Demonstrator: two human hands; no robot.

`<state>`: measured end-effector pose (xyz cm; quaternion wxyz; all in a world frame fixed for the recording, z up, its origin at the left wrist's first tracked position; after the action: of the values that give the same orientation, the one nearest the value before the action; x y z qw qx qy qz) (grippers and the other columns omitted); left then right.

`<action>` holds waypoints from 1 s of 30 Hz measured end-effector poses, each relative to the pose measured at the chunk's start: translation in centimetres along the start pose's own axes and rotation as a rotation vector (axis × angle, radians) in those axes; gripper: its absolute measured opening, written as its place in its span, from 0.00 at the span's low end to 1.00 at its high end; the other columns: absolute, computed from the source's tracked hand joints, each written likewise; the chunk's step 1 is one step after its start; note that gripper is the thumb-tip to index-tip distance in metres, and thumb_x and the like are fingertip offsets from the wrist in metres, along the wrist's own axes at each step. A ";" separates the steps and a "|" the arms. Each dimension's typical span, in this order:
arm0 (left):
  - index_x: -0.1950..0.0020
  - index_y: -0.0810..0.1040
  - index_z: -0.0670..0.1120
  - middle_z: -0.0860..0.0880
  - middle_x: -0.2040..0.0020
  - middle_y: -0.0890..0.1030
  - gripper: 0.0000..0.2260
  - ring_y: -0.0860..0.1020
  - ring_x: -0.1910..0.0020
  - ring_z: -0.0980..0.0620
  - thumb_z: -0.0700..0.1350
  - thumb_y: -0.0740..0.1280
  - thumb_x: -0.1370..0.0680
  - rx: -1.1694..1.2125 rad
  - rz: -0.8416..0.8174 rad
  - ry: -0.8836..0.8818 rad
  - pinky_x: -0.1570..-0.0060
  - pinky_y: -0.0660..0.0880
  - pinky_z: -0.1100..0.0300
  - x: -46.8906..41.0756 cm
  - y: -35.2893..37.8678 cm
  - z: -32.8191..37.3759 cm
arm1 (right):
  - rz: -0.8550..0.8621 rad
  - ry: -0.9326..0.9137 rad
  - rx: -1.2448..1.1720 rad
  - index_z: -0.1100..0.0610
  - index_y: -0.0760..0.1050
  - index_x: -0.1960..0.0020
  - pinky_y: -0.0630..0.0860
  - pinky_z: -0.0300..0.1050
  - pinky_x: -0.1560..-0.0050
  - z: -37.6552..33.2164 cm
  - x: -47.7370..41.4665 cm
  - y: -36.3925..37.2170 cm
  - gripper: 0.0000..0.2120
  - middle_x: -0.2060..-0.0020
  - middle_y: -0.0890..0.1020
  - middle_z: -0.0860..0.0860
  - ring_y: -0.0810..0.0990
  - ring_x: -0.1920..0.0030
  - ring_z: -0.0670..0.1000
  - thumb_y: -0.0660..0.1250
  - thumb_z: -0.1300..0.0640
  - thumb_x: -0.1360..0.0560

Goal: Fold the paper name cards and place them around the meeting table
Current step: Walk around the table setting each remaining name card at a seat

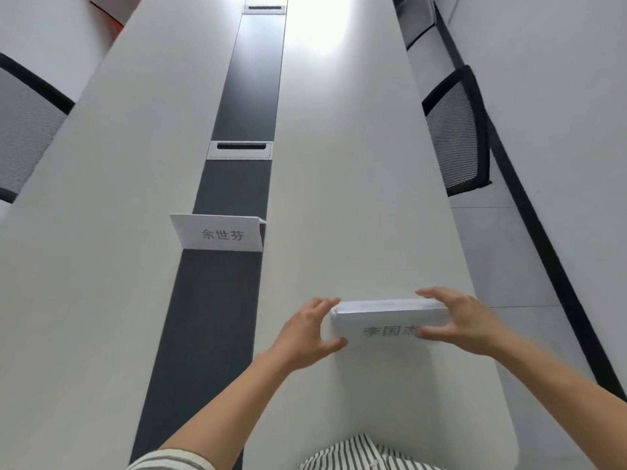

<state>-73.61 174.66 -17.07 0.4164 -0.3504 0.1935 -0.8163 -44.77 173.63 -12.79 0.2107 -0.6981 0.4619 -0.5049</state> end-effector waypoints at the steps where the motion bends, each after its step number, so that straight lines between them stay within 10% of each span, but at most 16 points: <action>1: 0.26 0.64 0.55 0.54 0.30 0.70 0.31 0.71 0.33 0.52 0.55 0.69 0.27 -0.012 -0.003 -0.015 0.35 0.70 0.52 -0.2 0.4 0.1 | -0.009 0.030 -0.009 0.46 0.70 0.31 0.70 0.41 0.45 0.9 0.1 0.3 0.34 0.37 0.77 0.43 0.75 0.39 0.47 0.76 0.42 0.35; 11: 0.34 0.73 0.56 0.53 0.39 0.77 0.19 0.74 0.37 0.51 0.51 0.69 0.24 0.120 -0.030 -0.076 0.36 0.70 0.52 -0.6 -0.9 1.4 | 0.064 0.006 -0.431 0.40 0.80 0.54 0.75 0.45 0.47 3.6 0.0 -1.5 0.15 0.55 0.85 0.43 0.82 0.50 0.48 0.80 0.52 0.37; 19: 0.33 0.72 0.46 0.42 0.47 0.85 0.17 0.83 0.48 0.42 0.46 0.65 0.22 0.753 0.107 -0.058 0.45 0.79 0.45 3.0 -5.4 6.4 | 0.039 -0.144 -0.851 0.61 0.81 0.48 0.82 0.40 0.57 -0.4 2.7 -7.6 0.11 0.54 0.87 0.54 0.87 0.54 0.51 0.73 0.61 0.29; 30: 0.31 0.68 0.42 0.38 0.45 0.83 0.20 0.82 0.47 0.39 0.33 0.63 0.22 1.300 0.309 -0.170 0.55 0.83 0.49 6.1 -5.7 5.3 | 0.052 -0.088 -0.768 0.51 0.79 0.42 0.76 0.46 0.46 -0.7 0.7 -3.5 0.22 0.45 0.84 0.50 0.81 0.43 0.51 0.67 0.40 0.31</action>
<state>-75.31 172.83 -7.43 0.6683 -0.0599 -0.3226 -0.6676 -43.85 174.84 -9.52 -0.0338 -0.7352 0.6253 -0.2594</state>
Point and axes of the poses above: each hand's wrist, its own x-axis away from the middle knuckle, its own y-axis out of the palm, z = x × y, the point moved 2 cm from there along -x, towards the middle knuckle
